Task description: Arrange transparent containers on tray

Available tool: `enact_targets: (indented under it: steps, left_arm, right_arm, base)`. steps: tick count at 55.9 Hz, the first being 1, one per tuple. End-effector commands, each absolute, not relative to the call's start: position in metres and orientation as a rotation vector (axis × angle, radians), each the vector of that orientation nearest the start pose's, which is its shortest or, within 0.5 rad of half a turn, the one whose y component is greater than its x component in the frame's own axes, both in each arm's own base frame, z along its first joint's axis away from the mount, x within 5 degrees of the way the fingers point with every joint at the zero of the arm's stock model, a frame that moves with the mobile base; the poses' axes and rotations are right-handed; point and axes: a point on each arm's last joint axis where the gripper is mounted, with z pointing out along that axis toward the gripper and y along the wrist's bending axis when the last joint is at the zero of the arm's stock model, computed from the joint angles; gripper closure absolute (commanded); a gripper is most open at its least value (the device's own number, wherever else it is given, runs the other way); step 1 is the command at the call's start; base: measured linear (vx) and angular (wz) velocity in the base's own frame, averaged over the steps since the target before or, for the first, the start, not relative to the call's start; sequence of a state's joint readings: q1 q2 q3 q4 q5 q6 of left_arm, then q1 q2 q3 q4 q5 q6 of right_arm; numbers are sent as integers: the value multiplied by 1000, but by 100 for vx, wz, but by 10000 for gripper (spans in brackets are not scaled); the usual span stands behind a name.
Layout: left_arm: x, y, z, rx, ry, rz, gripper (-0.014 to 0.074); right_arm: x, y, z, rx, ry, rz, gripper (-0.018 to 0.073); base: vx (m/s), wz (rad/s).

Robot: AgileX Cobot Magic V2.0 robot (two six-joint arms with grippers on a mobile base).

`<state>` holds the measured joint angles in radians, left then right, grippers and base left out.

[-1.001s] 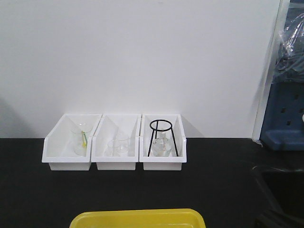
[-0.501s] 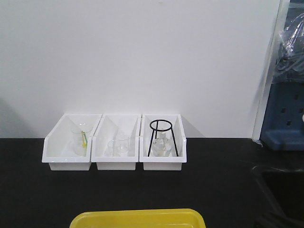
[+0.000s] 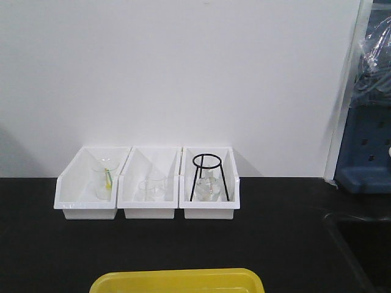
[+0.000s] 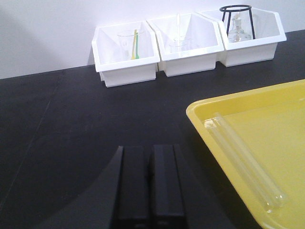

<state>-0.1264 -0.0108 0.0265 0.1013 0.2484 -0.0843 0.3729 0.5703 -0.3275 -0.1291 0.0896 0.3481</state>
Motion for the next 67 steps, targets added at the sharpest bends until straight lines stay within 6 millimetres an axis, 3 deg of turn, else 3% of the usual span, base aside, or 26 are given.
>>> enact_targets:
  steps: [1, 10, 18, 26, 33, 67]
  left_arm:
    - [56, -5, 177, 107, 1692, -65, 596]
    - [56, -5, 177, 107, 1692, -65, 596]
    - [56, -5, 177, 107, 1692, -65, 596]
    - [56, -5, 177, 107, 1692, -65, 596]
    - [56, -5, 177, 107, 1693, -65, 596]
    - [56, -5, 177, 107, 1693, -65, 596]
  right_arm:
    - [108, 43, 283, -213, 1753, 379, 572]
    - [81, 32, 275, -279, 1605, 310, 572]
    - [63, 15, 244, -120, 1561, 246, 572]
    - [53, 5, 216, 3, 1526, 148, 572]
    - [57, 2, 194, 60, 1569, 110, 572]
    - [57, 2, 192, 49, 1597, 103, 571]
  base:
    - [0, 0]
    - [0, 0]
    - [0, 0]
    - [0, 0]
    - [0, 0]
    - [0, 0]
